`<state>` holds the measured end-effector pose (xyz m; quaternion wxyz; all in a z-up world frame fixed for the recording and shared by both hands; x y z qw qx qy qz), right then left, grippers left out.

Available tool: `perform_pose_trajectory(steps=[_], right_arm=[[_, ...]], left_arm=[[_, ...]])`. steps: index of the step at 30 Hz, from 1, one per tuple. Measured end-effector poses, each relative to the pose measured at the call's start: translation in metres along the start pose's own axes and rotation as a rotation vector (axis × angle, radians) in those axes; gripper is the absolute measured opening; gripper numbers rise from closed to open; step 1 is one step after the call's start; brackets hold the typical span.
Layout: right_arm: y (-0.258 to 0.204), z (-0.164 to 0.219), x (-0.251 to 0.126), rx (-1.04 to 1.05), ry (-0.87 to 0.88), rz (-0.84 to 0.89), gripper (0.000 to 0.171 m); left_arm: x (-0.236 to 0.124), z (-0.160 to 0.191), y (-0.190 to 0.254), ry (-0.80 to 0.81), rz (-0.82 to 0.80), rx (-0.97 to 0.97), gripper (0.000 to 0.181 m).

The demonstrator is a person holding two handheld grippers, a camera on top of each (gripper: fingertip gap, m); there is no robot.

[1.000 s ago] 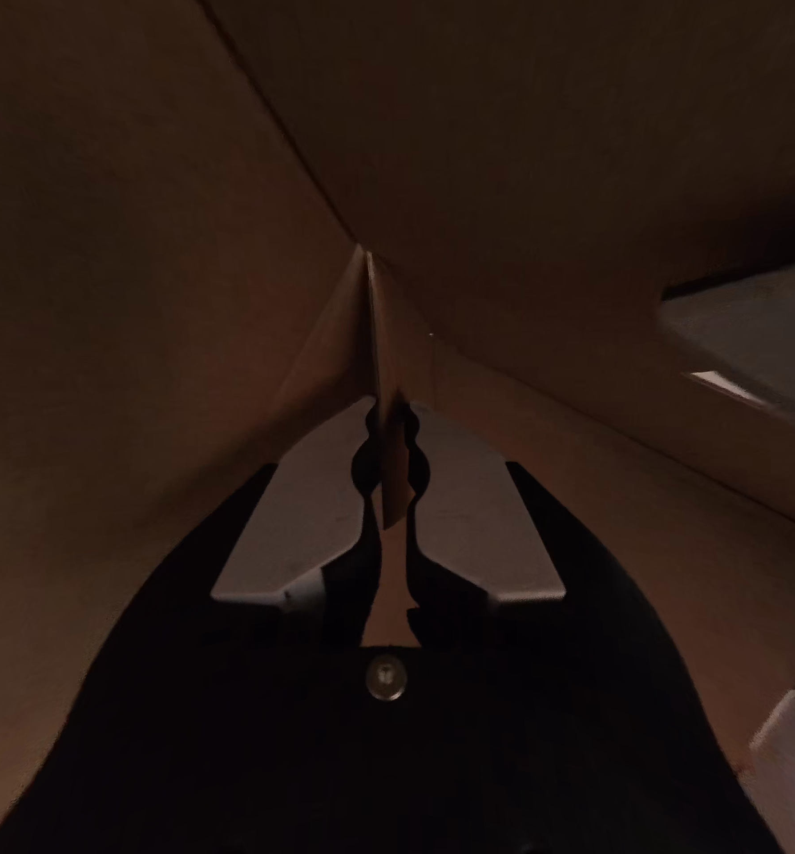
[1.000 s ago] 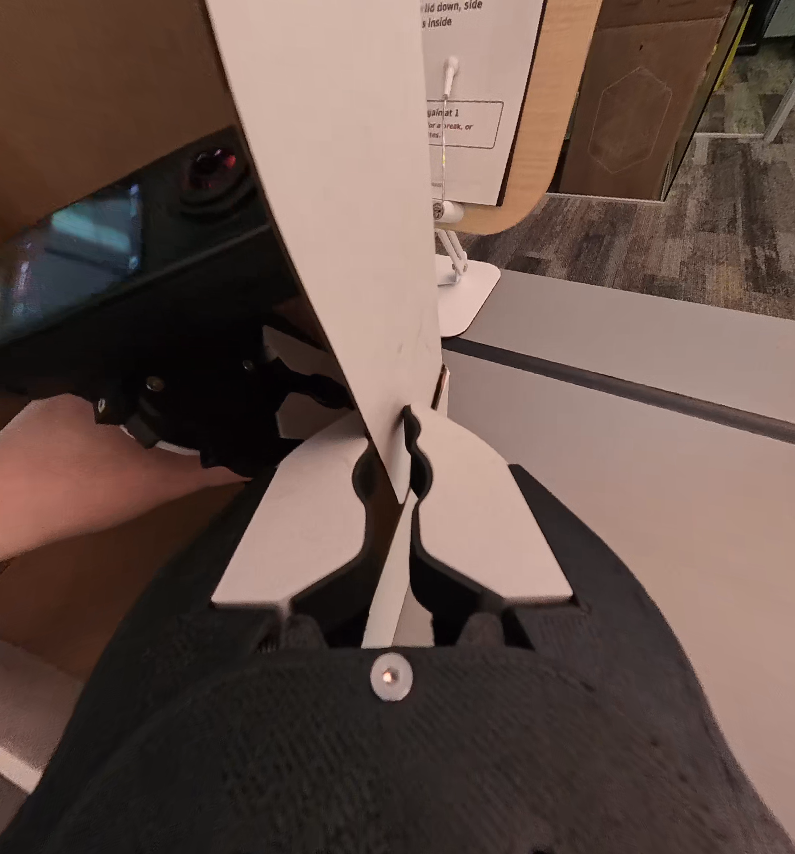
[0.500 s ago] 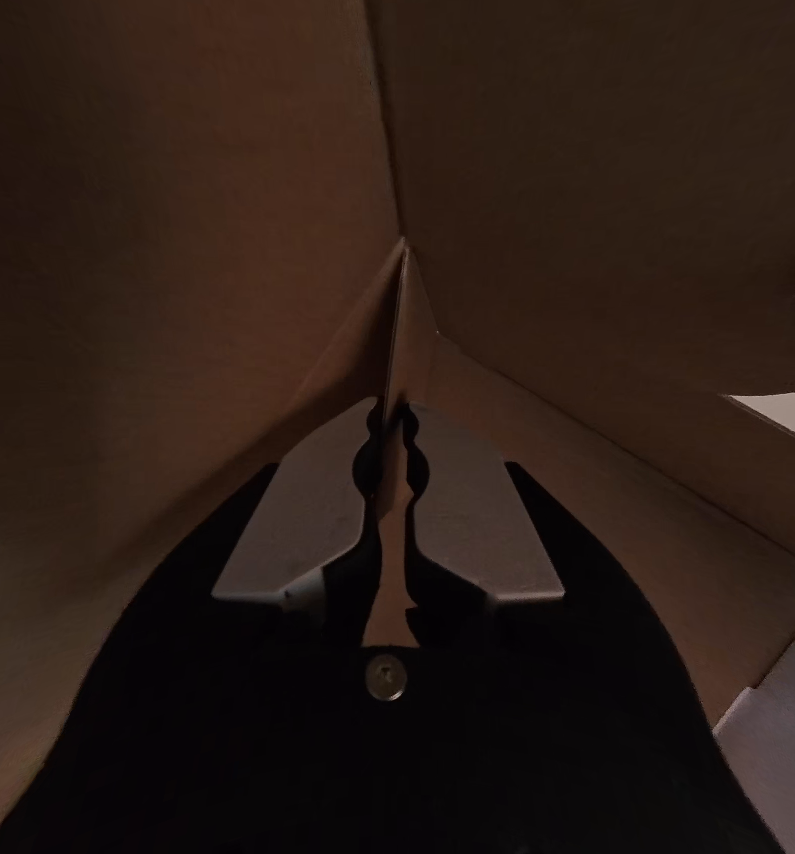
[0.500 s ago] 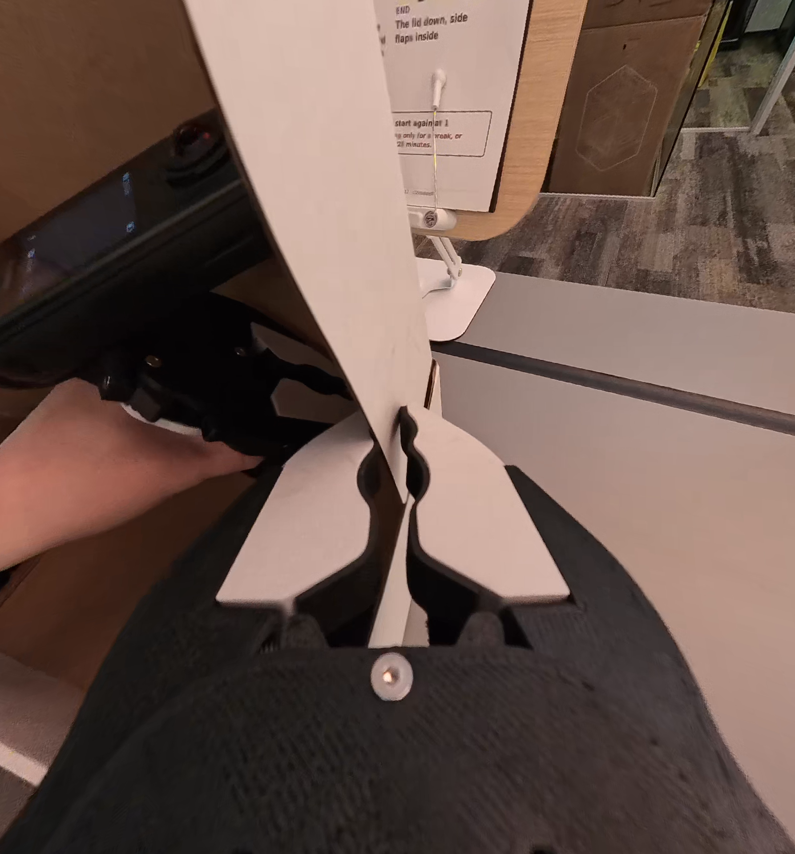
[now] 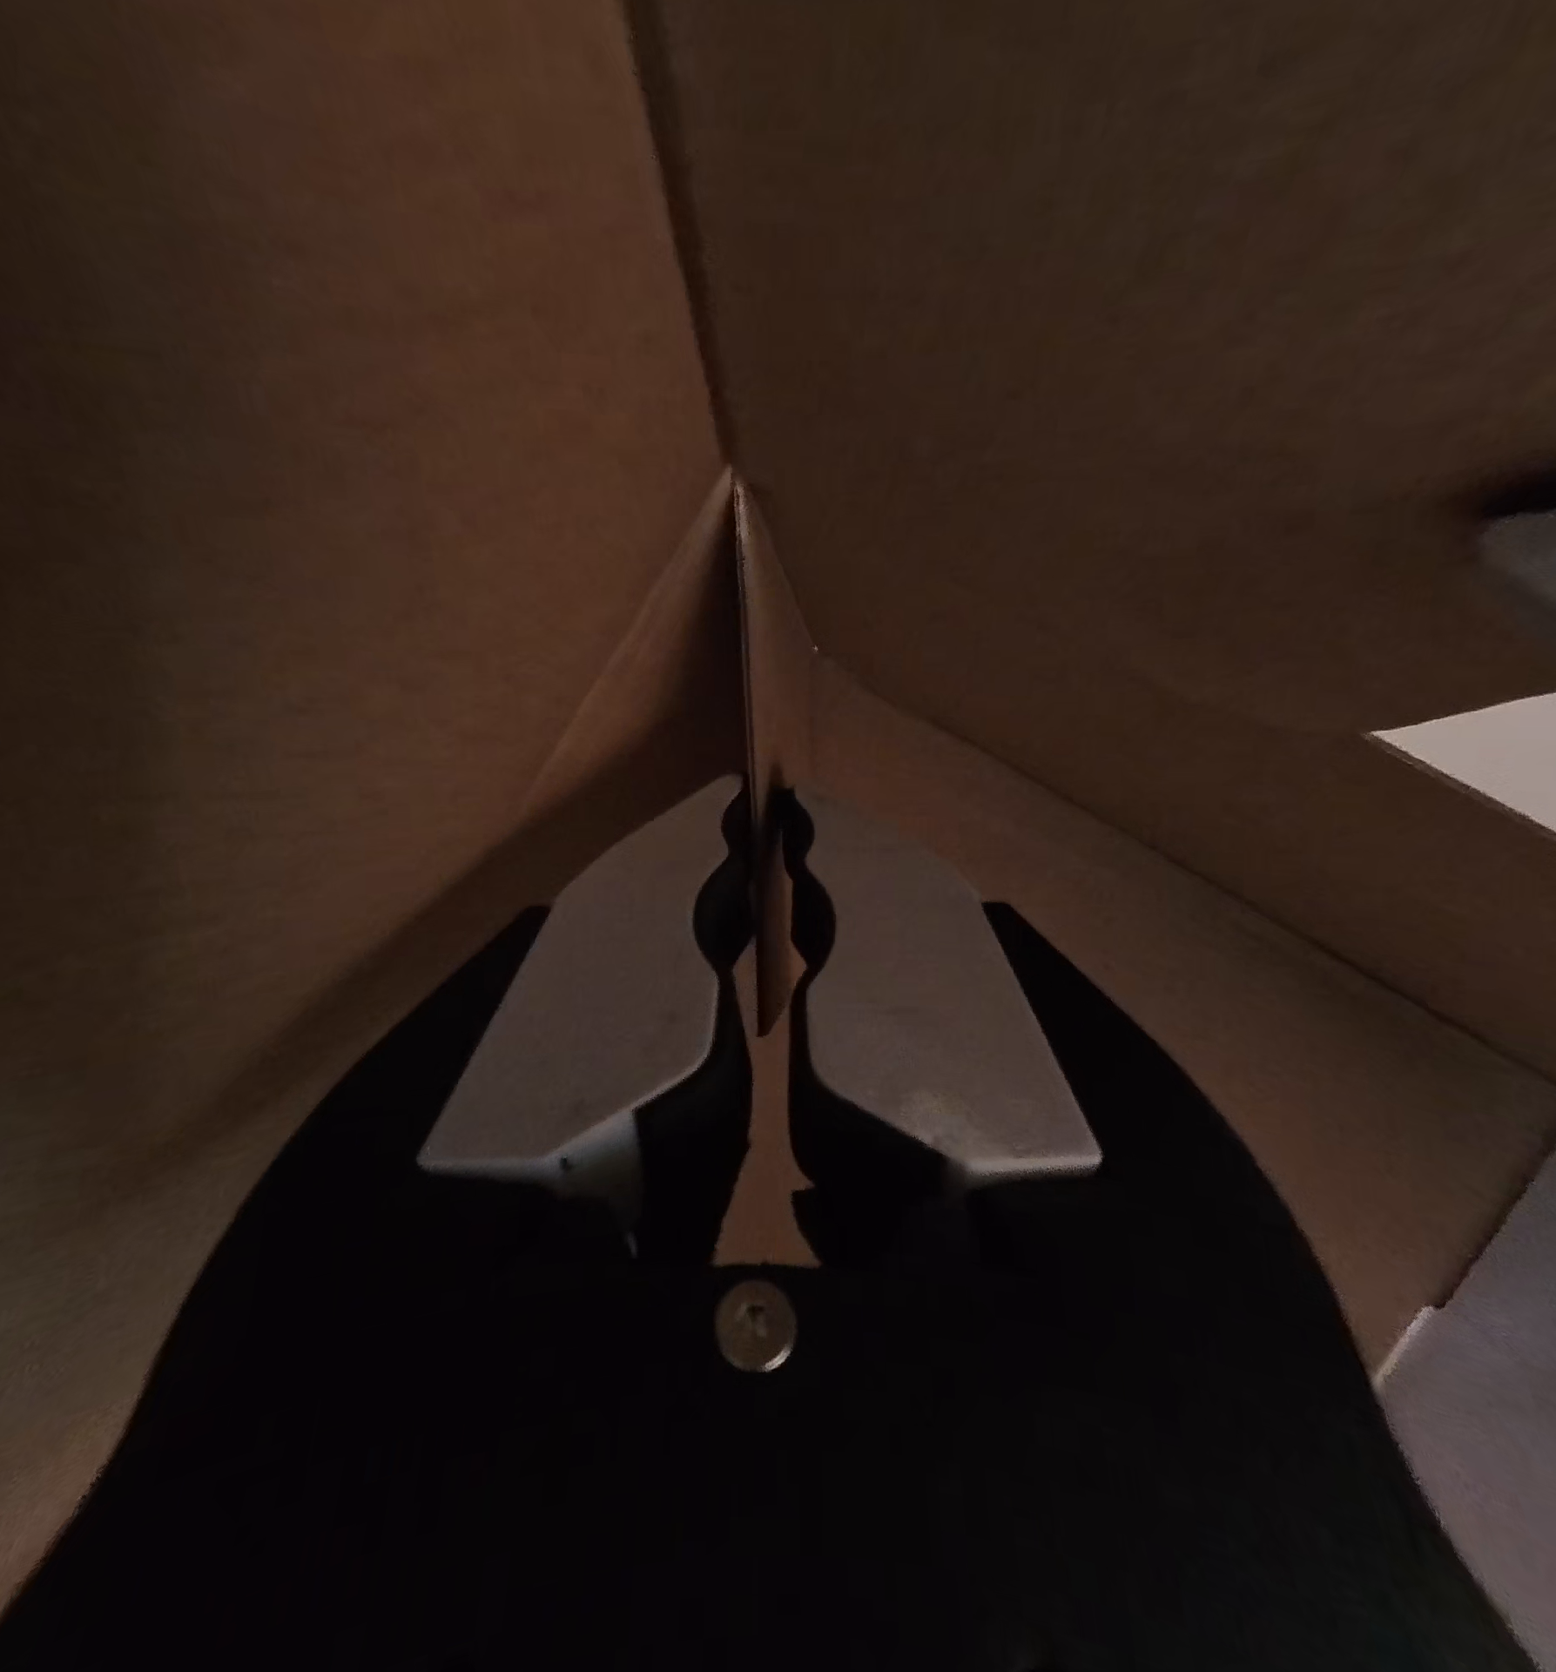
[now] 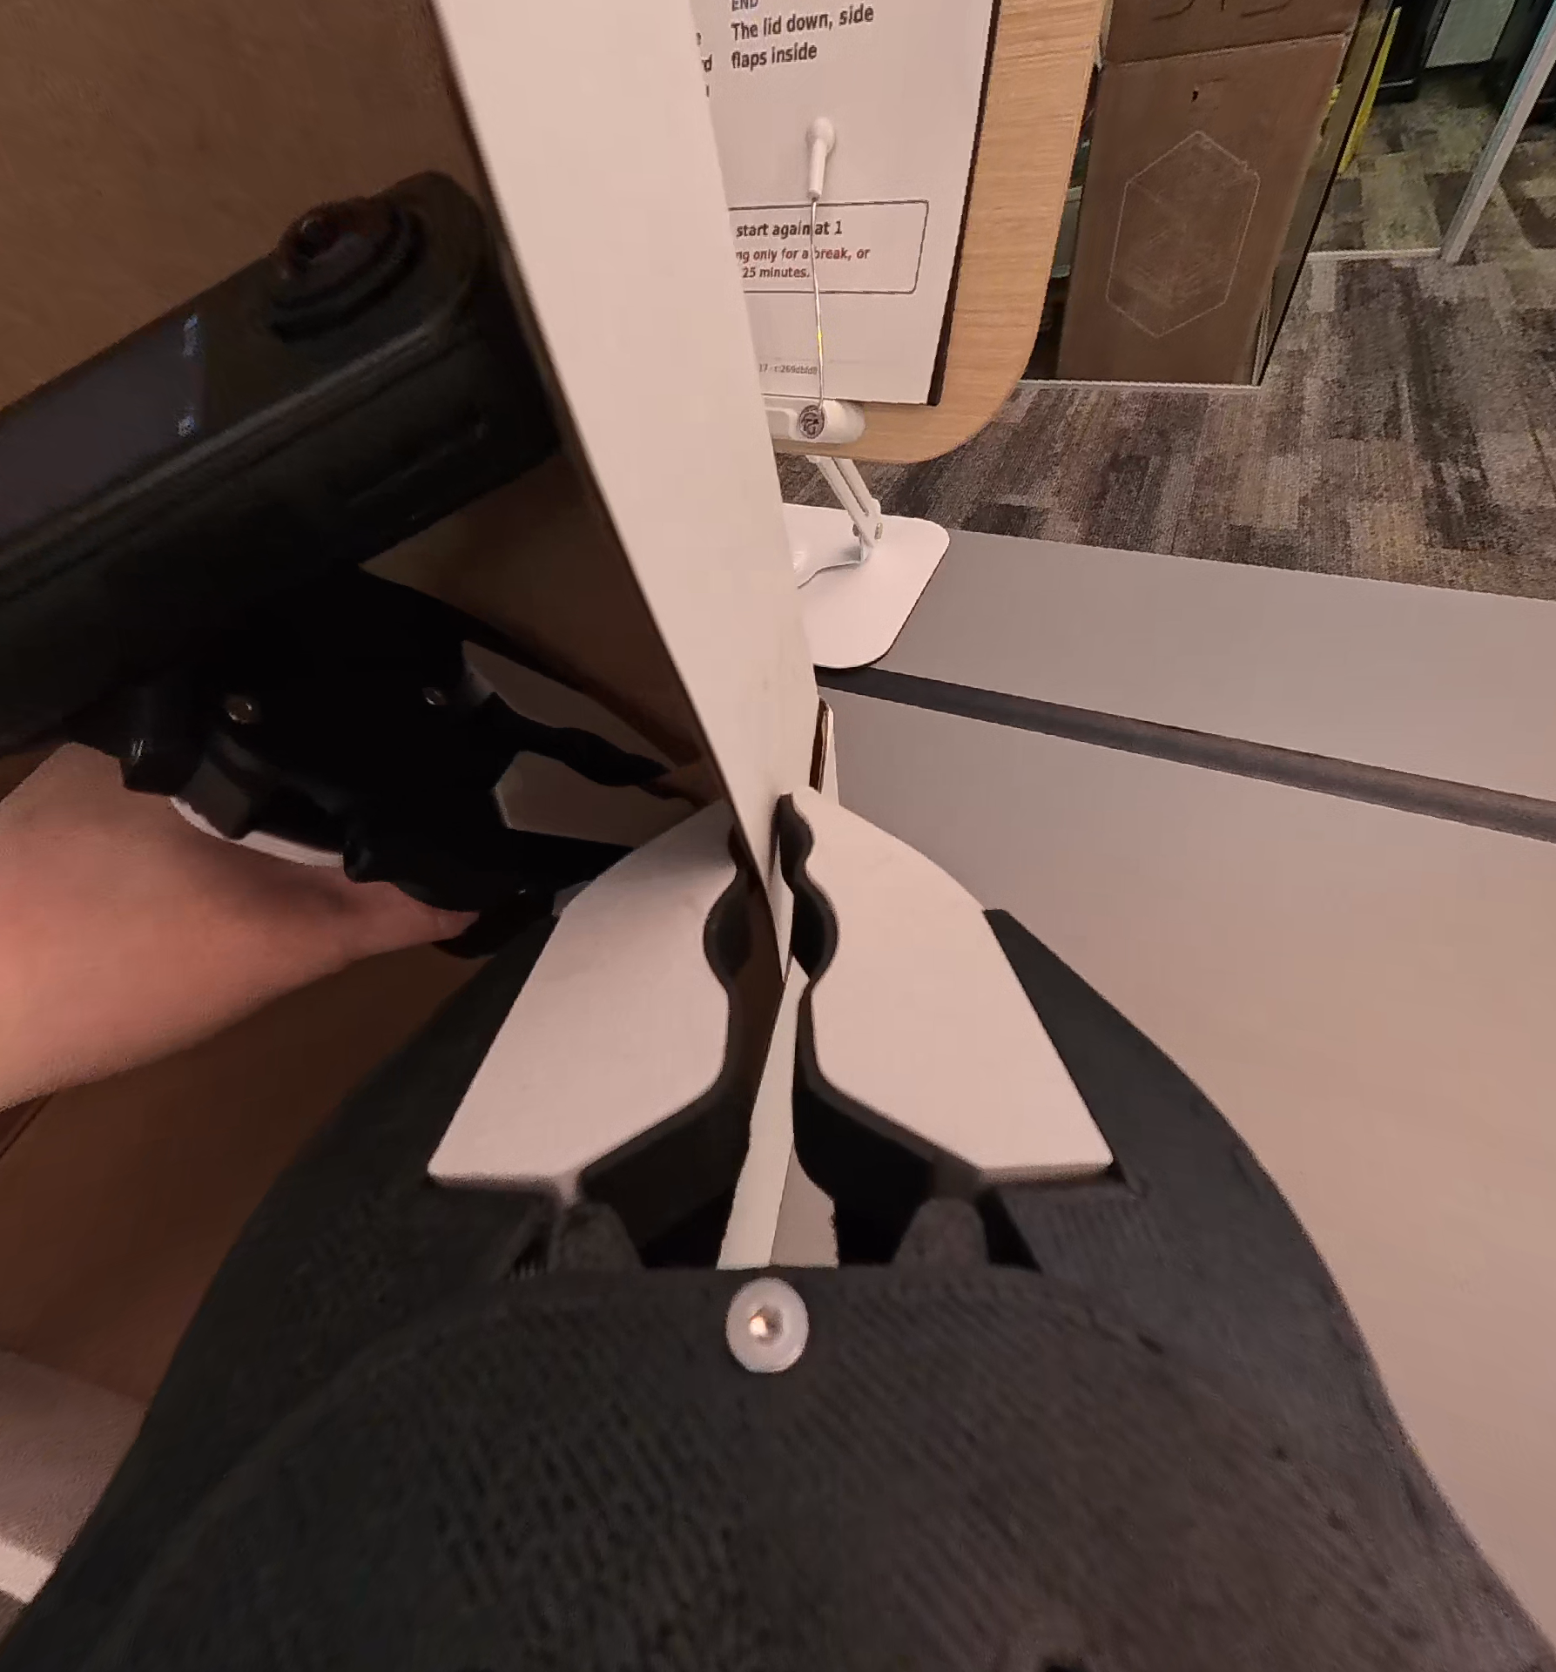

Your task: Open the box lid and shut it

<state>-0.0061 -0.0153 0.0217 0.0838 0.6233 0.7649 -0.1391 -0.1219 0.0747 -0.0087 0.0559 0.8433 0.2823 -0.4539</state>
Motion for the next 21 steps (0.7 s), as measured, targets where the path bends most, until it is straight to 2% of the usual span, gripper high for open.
perform_pose_trajectory(steps=[1, 14, 21], right_arm=[[0.0, 0.0, 0.0, 0.003, 0.002, -0.001, 0.002], [-0.003, 0.007, 0.004, 0.071, 0.0, -0.05, 0.005], [-0.001, 0.01, 0.003, -0.027, -0.05, -0.073, 0.006]], left_arm=[[0.0, 0.0, 0.001, -0.001, 0.0, 0.009, 0.003], [0.002, 0.004, -0.007, 0.011, 0.029, -0.044, 0.003], [0.002, 0.002, -0.005, 0.007, 0.001, -0.018, 0.003]])
Point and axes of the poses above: each gripper's, where its closed fingertips meet, x out along the fingers, z out of its underside, y = z × x across the jaws, the point moved 10 cm from there along -x, back along the fingers, and after that the axes turned 4 degrees about z, right-handed, at the moved point
